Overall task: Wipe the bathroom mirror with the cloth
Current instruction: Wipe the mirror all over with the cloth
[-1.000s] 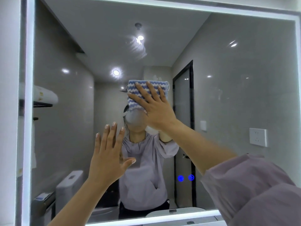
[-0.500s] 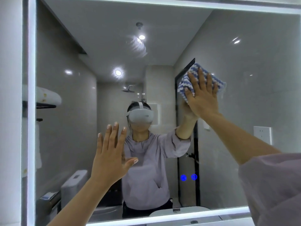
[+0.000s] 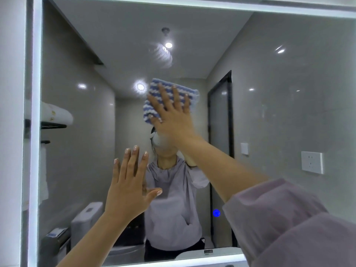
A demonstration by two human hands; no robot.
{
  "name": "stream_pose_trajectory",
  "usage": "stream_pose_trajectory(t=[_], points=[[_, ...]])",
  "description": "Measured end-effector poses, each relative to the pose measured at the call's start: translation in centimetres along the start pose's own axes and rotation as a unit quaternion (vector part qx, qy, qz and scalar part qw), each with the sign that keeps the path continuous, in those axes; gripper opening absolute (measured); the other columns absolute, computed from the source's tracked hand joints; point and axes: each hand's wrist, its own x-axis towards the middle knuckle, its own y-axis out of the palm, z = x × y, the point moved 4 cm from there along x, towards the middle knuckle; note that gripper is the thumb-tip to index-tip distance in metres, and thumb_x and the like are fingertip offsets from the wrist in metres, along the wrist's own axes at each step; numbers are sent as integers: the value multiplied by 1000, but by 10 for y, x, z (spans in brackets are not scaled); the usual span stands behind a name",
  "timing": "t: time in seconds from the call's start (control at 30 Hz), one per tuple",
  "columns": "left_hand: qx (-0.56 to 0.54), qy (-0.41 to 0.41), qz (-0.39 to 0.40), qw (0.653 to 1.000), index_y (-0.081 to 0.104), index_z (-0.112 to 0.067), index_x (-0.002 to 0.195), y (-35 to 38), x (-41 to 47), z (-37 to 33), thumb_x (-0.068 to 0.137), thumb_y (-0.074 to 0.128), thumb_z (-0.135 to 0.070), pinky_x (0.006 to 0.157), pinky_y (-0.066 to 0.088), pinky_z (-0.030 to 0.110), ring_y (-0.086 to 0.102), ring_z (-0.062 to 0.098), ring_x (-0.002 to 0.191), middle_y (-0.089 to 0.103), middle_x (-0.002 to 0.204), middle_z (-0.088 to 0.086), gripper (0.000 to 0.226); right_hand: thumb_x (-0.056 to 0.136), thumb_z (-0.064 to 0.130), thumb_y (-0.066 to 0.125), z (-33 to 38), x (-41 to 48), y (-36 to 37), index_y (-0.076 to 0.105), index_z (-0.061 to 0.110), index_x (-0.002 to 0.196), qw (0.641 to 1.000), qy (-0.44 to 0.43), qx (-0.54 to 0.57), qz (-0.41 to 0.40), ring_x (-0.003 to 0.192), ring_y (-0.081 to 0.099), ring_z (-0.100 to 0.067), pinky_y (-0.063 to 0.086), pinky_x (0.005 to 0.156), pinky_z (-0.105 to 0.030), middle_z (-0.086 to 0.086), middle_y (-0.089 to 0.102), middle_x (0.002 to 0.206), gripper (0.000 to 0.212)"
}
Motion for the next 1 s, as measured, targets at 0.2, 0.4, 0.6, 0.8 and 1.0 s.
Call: stream_pose_trajectory(t=[0.2, 0.4, 0.6, 0.8, 1.0], points=[[1, -4, -7, 1000, 5, -10, 151, 0, 0, 1, 76, 13, -80, 116, -4, 46, -6, 31, 146, -4, 159, 15, 103, 98, 53, 22, 11, 7, -1, 3, 35, 152, 998, -65, -26, -3, 146, -14, -30, -14, 115, -51, 1, -8, 161, 60], [-10, -8, -6, 1000, 2, -11, 150, 0, 0, 1, 73, 53, -72, 118, -4, 47, -13, 28, 146, -10, 158, 13, 111, 98, 56, 17, -37, 6, -3, -4, 36, 151, 999, -6, -44, -25, 146, -15, -28, -19, 112, -46, 2, -11, 161, 60], [-23, -11, -5, 1000, 3, -11, 150, -1, 0, 1, 72, 59, -68, 117, 2, 51, -12, 28, 146, -10, 158, 12, 111, 95, 58, 10, -119, -10, -18, -2, 36, 151, 994, 106, -1, -41, 146, -13, -29, -13, 115, -49, 1, -10, 161, 61], [-17, -15, 7, 1000, -1, -12, 150, 1, 0, 1, 73, 57, -69, 117, 1, 52, -16, 27, 145, -14, 158, 12, 112, 99, 53, 20, -175, -38, -19, 1, 35, 151, 979, 193, 42, -43, 146, -12, -28, -8, 117, -52, 0, -8, 161, 59], [-14, -19, 13, 1000, -5, -12, 150, 1, 0, 0, 73, 56, -68, 117, 1, 53, -15, 28, 145, -16, 157, 12, 114, 96, 54, 17, -124, -76, 1, 1, 27, 153, 982, 179, 40, -31, 146, -11, -34, -10, 115, -53, -9, -7, 160, 65]])
